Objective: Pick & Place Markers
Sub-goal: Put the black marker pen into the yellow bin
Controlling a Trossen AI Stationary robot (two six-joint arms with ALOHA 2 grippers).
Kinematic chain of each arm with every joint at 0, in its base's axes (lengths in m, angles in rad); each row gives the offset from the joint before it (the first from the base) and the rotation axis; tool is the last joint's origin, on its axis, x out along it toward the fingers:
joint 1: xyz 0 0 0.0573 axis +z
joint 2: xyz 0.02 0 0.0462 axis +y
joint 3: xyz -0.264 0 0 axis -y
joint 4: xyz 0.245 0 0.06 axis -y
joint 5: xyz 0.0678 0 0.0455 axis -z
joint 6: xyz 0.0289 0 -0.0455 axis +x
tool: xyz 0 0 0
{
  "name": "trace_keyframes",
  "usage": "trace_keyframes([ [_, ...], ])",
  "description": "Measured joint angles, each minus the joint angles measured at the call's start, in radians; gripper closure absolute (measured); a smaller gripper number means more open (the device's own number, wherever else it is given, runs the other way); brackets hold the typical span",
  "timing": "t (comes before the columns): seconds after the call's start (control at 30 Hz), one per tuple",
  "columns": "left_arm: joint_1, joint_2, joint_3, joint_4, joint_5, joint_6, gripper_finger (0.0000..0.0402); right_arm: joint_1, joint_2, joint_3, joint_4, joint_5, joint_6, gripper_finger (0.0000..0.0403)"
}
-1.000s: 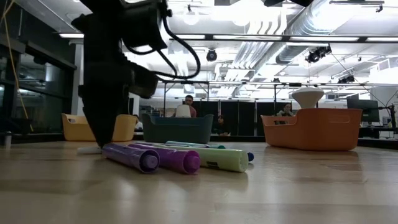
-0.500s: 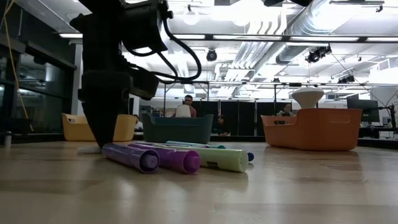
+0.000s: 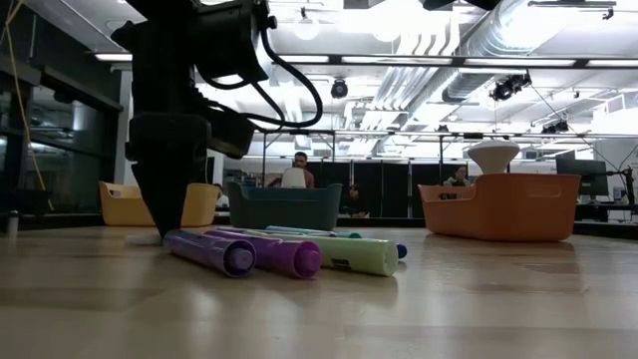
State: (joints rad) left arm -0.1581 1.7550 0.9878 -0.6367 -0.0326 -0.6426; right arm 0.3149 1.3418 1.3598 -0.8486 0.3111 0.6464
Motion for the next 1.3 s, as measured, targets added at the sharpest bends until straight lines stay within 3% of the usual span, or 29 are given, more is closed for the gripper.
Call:
trace_keyframes([
  [0.7,-0.001,-0.038,-0.002,-0.012,-0.004,-0.013,0.0385,0.000,0.000,0.000,0.000,-0.005,0.000,0.0196],
  [1.1,0.002,-0.226,-0.004,-0.181,-0.028,-0.014,0.0392,0.000,0.000,0.000,-0.001,-0.004,-0.002,0.0196],
  [1.3,0.002,-0.341,-0.002,-0.288,-0.113,-0.017,0.0397,0.000,0.000,0.000,0.000,0.008,-0.019,0.0196],
])
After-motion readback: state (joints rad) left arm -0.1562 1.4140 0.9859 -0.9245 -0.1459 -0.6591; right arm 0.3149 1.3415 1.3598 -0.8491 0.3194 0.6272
